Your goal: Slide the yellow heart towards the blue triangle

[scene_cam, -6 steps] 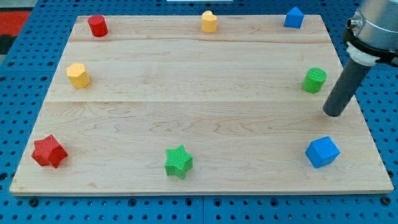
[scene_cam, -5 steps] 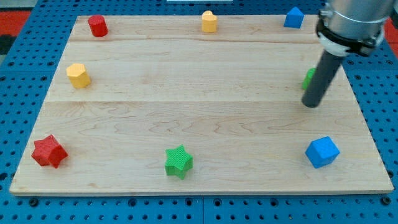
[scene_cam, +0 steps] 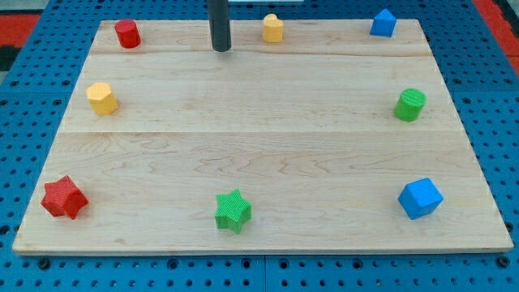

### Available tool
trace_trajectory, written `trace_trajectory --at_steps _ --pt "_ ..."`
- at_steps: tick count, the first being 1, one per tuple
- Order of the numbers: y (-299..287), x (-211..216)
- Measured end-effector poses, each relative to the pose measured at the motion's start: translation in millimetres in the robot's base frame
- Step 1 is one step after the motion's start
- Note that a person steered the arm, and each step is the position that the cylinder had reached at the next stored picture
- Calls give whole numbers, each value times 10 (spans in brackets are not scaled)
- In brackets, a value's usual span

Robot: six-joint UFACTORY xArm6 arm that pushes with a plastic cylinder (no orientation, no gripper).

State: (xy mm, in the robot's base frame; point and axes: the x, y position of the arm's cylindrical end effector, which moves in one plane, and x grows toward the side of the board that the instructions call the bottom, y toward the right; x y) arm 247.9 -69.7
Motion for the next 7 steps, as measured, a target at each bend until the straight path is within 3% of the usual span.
trace_trajectory --at_steps 2,7 --pt "62 -437" --pt "1136 -426"
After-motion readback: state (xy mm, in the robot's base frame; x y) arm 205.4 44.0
